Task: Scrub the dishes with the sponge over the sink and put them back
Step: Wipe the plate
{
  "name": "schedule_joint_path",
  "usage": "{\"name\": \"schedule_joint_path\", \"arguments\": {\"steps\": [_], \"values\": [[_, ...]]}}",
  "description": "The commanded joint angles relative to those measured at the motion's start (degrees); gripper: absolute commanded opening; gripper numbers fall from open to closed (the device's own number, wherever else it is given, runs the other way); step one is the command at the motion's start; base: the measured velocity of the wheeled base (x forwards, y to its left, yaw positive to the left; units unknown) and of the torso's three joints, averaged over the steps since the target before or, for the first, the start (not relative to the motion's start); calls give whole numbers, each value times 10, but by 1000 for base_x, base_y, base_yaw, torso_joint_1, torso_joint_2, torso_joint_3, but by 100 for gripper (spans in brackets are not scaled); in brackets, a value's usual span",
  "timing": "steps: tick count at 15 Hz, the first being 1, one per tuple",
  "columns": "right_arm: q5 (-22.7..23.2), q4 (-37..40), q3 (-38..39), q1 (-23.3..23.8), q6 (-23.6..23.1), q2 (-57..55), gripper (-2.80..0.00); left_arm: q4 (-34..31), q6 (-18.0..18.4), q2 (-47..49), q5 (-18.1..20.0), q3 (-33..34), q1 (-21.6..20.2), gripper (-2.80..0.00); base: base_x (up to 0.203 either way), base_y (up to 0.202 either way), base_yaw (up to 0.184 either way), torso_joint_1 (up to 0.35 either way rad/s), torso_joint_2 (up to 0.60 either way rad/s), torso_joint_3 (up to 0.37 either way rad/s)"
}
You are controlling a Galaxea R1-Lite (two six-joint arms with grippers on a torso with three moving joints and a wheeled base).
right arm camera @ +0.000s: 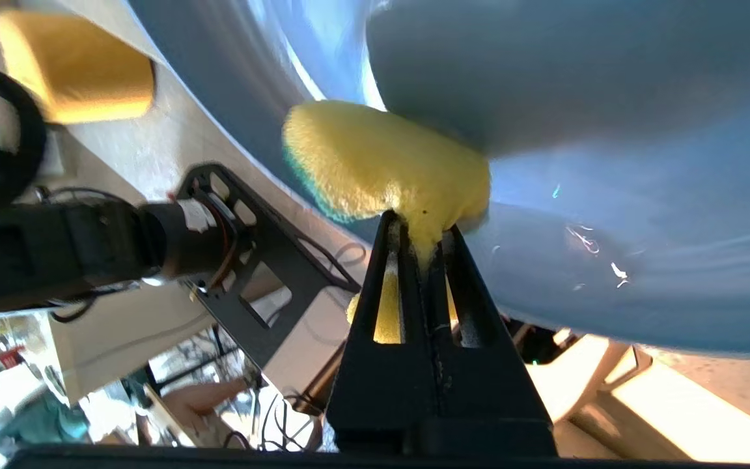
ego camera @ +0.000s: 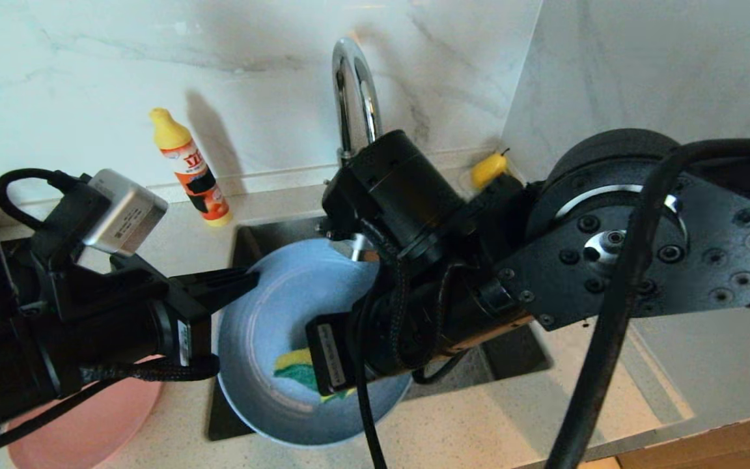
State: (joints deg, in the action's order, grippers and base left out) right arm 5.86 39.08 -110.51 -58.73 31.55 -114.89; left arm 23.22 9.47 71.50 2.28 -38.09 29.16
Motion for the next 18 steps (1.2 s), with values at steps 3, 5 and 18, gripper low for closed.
{"name": "schedule_joint_path", "arguments": {"steps": [3, 5, 18], "values": [[0, -7, -1, 20, 1, 29, -280, 2, 0, -3, 0, 4, 0, -280, 0, 0, 0, 0, 0, 0], [-1, -11, 0, 33, 1, 43, -280, 2, 1, -3, 0, 0, 0, -280, 0, 0, 0, 0, 0, 0], [0, 80, 46, 27, -1, 56, -280, 2, -9, 4, -1, -28, -2, -280, 0, 0, 0, 0, 0, 0]]}}
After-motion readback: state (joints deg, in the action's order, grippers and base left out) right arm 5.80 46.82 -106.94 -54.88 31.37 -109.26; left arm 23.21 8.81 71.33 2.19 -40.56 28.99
